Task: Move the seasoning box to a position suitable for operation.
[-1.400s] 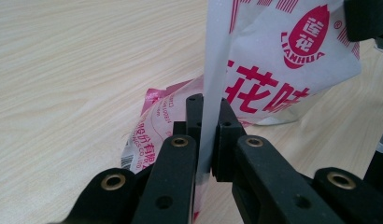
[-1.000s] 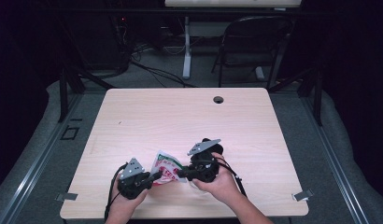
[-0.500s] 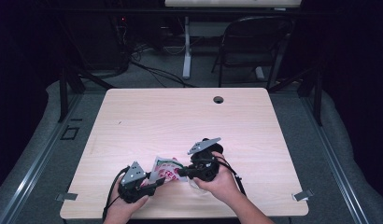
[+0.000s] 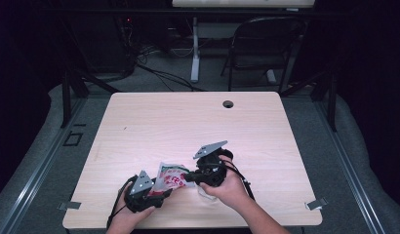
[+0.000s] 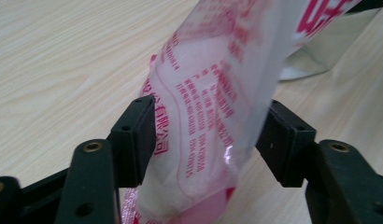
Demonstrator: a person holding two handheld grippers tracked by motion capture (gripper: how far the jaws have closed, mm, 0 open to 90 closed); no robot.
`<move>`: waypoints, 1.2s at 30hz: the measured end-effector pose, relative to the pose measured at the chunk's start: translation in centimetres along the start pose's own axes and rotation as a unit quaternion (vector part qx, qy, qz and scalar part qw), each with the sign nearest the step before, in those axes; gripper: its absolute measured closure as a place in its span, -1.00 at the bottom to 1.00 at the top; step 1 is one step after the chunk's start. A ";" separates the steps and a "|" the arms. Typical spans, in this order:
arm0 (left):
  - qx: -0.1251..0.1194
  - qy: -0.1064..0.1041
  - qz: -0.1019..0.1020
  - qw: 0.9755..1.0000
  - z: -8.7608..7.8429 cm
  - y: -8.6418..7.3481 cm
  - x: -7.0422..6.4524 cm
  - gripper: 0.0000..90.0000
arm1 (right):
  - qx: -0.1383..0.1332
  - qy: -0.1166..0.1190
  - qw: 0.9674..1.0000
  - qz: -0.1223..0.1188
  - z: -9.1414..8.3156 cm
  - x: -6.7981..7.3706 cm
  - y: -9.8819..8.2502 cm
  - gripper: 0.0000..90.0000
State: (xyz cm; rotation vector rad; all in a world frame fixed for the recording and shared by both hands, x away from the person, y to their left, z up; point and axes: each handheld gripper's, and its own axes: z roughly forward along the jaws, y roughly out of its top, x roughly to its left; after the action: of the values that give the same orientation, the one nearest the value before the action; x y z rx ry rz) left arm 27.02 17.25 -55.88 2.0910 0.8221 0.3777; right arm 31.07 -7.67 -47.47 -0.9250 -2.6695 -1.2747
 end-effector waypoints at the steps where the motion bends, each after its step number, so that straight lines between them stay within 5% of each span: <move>1: -0.002 0.002 -0.001 1.000 0.1 -0.1 0.1 -0.11 | 0.002 -0.001 1.000 -0.002 0.0 0.0 0.1 1.00; 12: 0.008 -0.007 -0.032 0.999 0.7 -0.4 1.4 -0.22 | 0.005 -0.001 1.000 -0.009 0.1 0.0 0.7 1.00; 36: 0.038 -0.014 -0.044 0.998 2.7 -0.9 1.5 -0.42 | 0.000 0.000 1.000 -0.011 0.2 0.0 0.6 1.00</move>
State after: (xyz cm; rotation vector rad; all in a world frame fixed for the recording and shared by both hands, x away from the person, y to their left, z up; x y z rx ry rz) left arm 29.16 17.05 -58.24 2.1168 0.9217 0.2740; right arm 31.41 -7.21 -47.13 -0.8984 -2.6874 -1.2785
